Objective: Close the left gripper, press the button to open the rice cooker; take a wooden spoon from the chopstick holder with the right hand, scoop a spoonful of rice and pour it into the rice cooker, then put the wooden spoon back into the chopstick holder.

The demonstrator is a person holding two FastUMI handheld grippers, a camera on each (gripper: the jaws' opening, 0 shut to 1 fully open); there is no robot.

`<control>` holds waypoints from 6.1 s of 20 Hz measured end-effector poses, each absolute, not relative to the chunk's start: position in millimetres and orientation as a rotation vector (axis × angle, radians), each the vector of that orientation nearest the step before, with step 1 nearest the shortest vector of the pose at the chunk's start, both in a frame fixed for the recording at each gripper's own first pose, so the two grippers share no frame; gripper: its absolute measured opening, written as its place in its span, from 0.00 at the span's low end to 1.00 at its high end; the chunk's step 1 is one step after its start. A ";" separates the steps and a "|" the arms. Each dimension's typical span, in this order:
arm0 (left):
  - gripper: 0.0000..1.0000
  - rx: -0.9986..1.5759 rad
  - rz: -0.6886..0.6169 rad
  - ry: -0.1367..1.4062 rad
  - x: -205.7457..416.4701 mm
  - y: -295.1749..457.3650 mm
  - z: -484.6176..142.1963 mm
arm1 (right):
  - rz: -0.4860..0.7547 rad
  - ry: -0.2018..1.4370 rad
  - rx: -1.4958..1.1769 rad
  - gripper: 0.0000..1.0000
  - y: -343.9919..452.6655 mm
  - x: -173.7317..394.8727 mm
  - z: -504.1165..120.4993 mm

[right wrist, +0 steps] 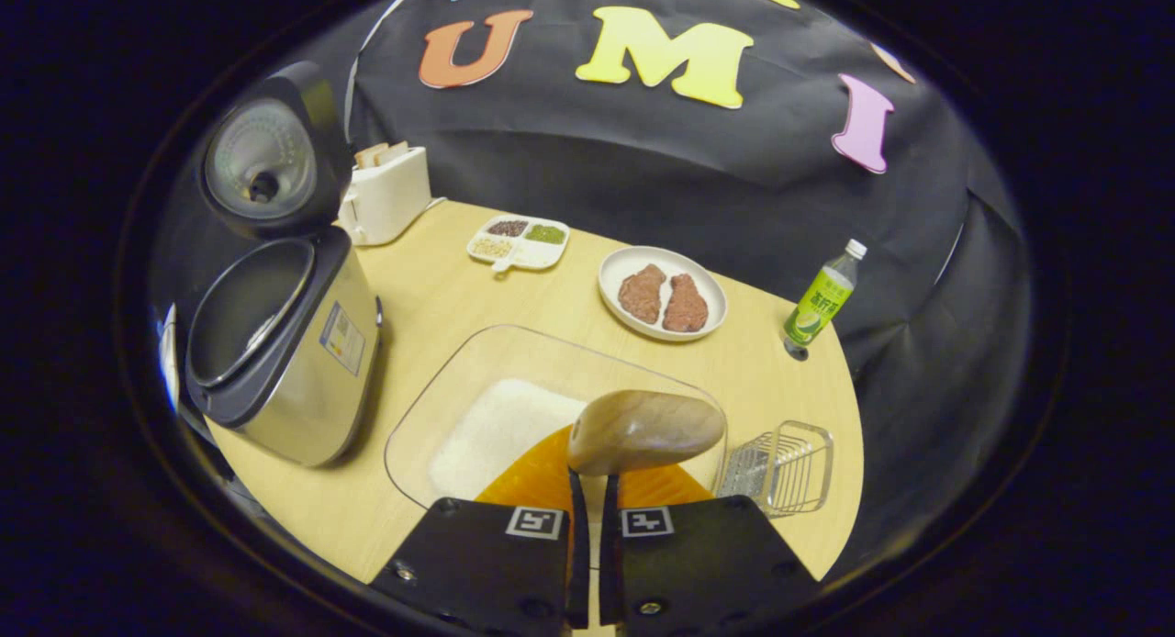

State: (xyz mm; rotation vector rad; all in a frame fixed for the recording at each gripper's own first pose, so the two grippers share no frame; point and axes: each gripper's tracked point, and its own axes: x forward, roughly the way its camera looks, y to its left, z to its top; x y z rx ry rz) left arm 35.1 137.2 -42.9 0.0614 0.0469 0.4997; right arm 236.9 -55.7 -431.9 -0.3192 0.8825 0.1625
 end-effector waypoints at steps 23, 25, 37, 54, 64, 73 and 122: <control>0.94 0.068 0.416 0.080 54.1 97.0 -51.2 | 0.166 0.905 0.577 0.10 -55.3 228.4 -420.4; 0.94 0.058 0.392 0.081 59.7 89.0 -51.5 | 0.153 0.871 0.653 0.10 -68.5 227.4 -409.8; 0.95 0.049 0.307 0.075 76.0 62.2 -52.3 | 0.149 0.721 0.898 0.10 -96.8 231.3 -319.5; 0.95 0.025 0.529 0.071 -2.4 135.5 -49.8 | 0.583 0.750 0.542 0.09 167.2 243.3 -254.6; 0.95 0.010 0.606 0.094 -31.4 171.9 -57.4 | 0.629 0.621 0.092 0.09 218.5 241.3 -275.0; 0.95 -0.001 0.588 0.089 -26.7 179.8 -57.1 | 0.688 0.438 -0.279 0.09 232.2 230.1 -259.0; 0.94 -0.004 0.188 0.113 89.5 -0.4 -62.5 | -0.009 0.560 0.163 0.10 -232.3 227.8 -236.4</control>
